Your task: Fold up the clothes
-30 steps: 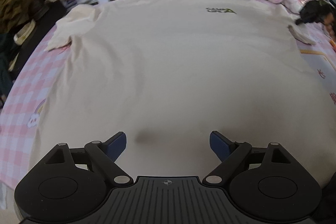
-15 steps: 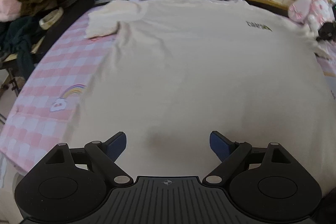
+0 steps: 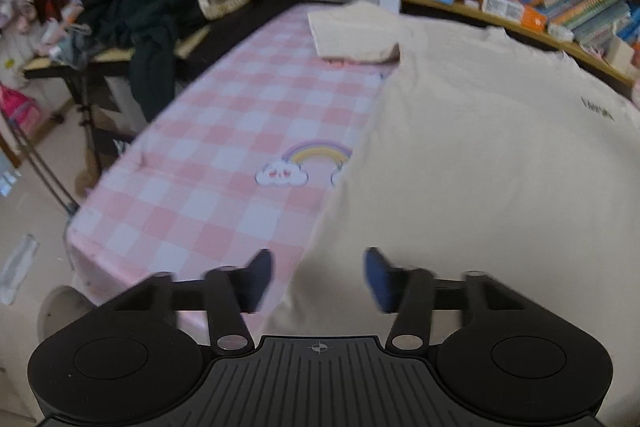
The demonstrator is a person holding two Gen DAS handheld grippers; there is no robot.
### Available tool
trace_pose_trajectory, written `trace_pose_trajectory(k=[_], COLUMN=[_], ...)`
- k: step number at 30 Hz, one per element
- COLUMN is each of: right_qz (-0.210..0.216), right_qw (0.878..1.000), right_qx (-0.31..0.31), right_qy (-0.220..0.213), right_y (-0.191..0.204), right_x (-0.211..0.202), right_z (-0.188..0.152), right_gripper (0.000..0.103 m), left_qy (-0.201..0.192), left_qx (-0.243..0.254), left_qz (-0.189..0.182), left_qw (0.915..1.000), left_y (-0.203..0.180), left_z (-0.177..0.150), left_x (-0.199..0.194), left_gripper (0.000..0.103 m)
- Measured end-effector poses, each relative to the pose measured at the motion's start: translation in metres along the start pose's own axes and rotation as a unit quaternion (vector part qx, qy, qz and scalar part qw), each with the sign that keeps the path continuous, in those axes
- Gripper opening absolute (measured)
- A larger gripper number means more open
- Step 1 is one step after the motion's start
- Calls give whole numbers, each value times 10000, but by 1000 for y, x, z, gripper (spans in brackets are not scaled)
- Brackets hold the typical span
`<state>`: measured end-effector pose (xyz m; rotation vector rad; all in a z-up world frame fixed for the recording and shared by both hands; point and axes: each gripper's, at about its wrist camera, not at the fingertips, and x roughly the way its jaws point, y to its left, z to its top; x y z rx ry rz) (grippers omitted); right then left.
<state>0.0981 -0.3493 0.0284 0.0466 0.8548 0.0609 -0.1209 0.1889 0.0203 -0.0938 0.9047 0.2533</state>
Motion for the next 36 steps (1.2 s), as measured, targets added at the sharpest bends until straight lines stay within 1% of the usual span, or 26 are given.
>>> trace_pose_trajectory(k=[1, 4, 7, 10, 11, 14, 16, 18, 19, 20, 22, 25, 27, 32, 34, 36], right_qz=[52, 108, 106, 22, -26, -173, -272, -370, -419, -453, -517, -562, -572, -627, -657, -695], right_qw=[10000, 9999, 9997, 9993, 9992, 9986, 9980, 9973, 9968, 9966, 9961, 9962, 9960, 9955, 9954, 9949], right_qx=[-16, -39, -1, 130, 154, 218, 261, 304, 325, 350, 401, 399, 448, 507, 490, 545], right_qy=[23, 115, 198, 336, 366, 452, 509, 565, 594, 595, 593, 525, 514, 502, 490, 481], right_y=[10, 38, 64, 81, 83, 89, 93, 97, 99, 98, 95, 93, 91, 86, 85, 84], right_x=[-8, -30, -51, -62, -64, -70, -73, -77, -79, -80, -82, -86, -87, -91, -92, -92], right_z=[-10, -44, -78, -108, -115, -134, -146, -159, -165, -169, -175, -181, -183, -186, -187, -188], right_gripper=[44, 45, 45, 45, 45, 46, 46, 46, 44, 39, 37, 32, 30, 19, 19, 19], left_qy=[18, 72, -15, -68, -65, -58, -52, -14, -5, 8, 49, 107, 89, 126, 112, 86], left_qx=[44, 176, 169, 134, 144, 175, 195, 302, 400, 487, 613, 659, 674, 690, 795, 788], left_qz=[-59, -235, -425, -627, -690, -879, -1004, -1068, -1083, -1091, -1123, -1236, -1285, -1444, -1474, -1481], left_qw=[10000, 9995, 9990, 9979, 9975, 9960, 9947, 9938, 9933, 9928, 9918, 9901, 9894, 9870, 9858, 9858], left_y=[3, 10, 20, 29, 31, 38, 42, 42, 41, 39, 36, 35, 36, 39, 37, 37], left_z=[-2, -6, -11, -15, -15, -16, -16, -18, -19, -21, -25, -34, -39, -40, -41, -43], left_x=[3, 11, 11, 10, 10, 10, 11, 9, 8, 6, 1, -8, -11, -13, -14, -15], left_gripper=[30, 27, 18, 17, 16, 8, 1, 1, 0, 0, 0, 0, 1, 1, 1, 1])
